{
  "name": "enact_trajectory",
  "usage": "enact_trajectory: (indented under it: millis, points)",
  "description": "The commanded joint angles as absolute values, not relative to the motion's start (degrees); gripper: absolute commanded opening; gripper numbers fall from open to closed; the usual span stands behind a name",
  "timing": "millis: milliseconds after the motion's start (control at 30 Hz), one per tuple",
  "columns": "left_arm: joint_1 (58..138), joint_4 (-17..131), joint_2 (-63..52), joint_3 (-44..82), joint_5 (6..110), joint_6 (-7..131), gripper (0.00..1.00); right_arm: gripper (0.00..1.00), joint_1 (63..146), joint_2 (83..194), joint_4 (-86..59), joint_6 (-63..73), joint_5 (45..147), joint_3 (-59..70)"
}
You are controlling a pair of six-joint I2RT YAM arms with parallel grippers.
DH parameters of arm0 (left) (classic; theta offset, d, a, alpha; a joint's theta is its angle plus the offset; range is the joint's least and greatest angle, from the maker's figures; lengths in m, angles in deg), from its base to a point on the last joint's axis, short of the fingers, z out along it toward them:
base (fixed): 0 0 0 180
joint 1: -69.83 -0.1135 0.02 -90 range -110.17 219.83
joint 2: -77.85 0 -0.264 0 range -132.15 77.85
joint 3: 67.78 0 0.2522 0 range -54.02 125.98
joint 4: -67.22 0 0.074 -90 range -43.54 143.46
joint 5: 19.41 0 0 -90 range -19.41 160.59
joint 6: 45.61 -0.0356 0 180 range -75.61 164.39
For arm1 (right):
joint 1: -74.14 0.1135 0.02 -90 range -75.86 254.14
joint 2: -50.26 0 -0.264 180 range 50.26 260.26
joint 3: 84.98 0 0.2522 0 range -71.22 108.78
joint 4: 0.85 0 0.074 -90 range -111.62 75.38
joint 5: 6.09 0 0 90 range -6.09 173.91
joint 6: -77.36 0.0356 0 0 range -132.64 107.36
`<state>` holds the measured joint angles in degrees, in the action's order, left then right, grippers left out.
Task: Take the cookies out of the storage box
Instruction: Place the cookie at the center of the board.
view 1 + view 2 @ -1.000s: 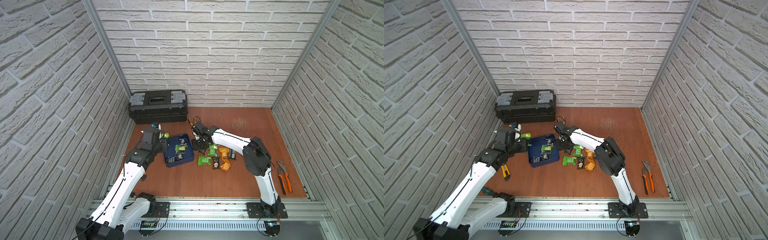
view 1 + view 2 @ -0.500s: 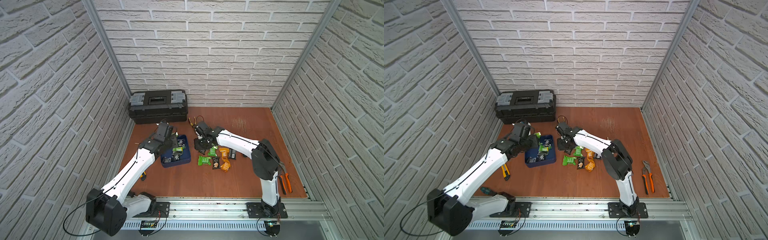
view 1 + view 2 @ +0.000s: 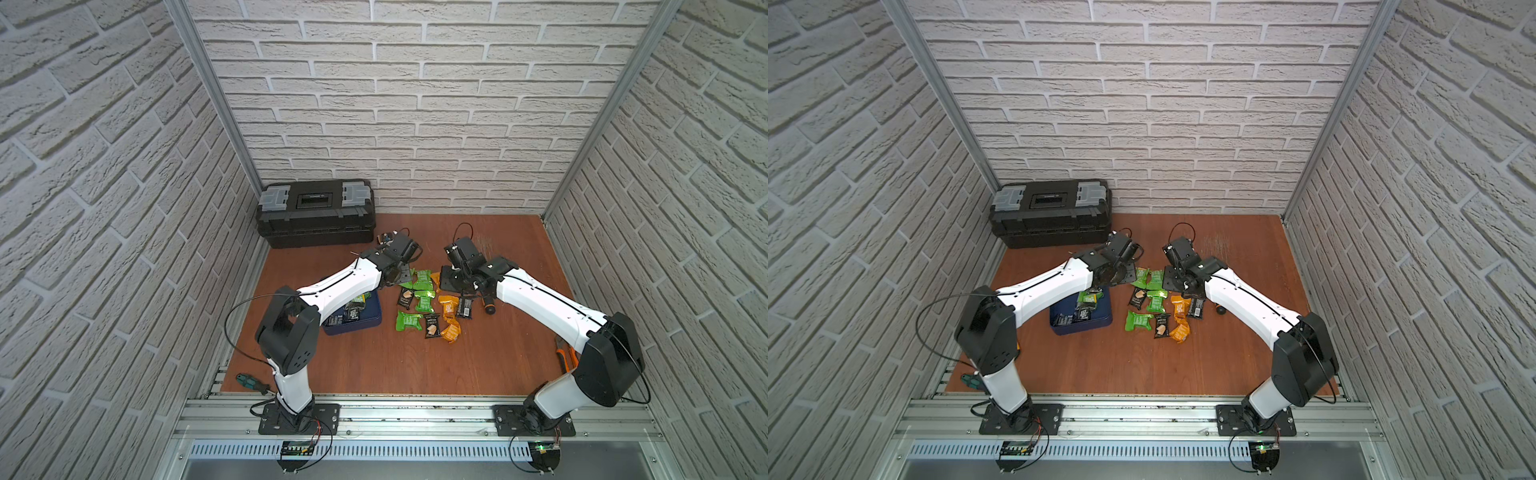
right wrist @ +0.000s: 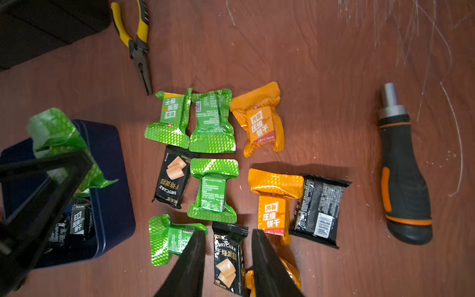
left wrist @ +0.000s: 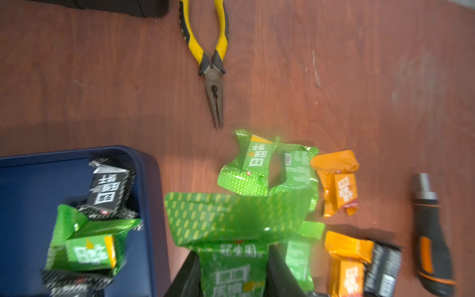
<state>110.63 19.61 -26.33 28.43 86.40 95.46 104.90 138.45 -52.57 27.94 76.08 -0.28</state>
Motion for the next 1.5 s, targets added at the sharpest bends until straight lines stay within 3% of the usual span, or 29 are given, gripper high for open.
enact_trajectory:
  millis: [0, 300, 767, 1133, 1467]
  points:
    - [110.06, 17.87, -28.57, 29.67, 89.25, 94.88, 0.20, 0.36, 104.64, 135.37, -52.38, 29.72, 74.70, -1.90]
    - [107.54, 19.70, -33.45, 27.70, 85.83, 92.91, 0.20, 0.36, 104.51, 136.80, -52.08, 29.55, 76.35, -1.44]
    - [106.83, 21.51, -36.44, 27.08, 81.32, 93.25, 0.33, 0.36, 104.55, 136.34, -51.31, 30.07, 77.06, -2.00]
    - [107.19, 22.04, -31.23, 27.43, 82.45, 92.56, 0.53, 0.37, 104.55, 135.50, -50.91, 29.60, 77.54, -2.29]
    - [105.44, 21.34, -20.13, 24.23, 84.94, 90.86, 0.53, 0.37, 107.14, 139.39, -51.79, 26.59, 79.28, 3.32]
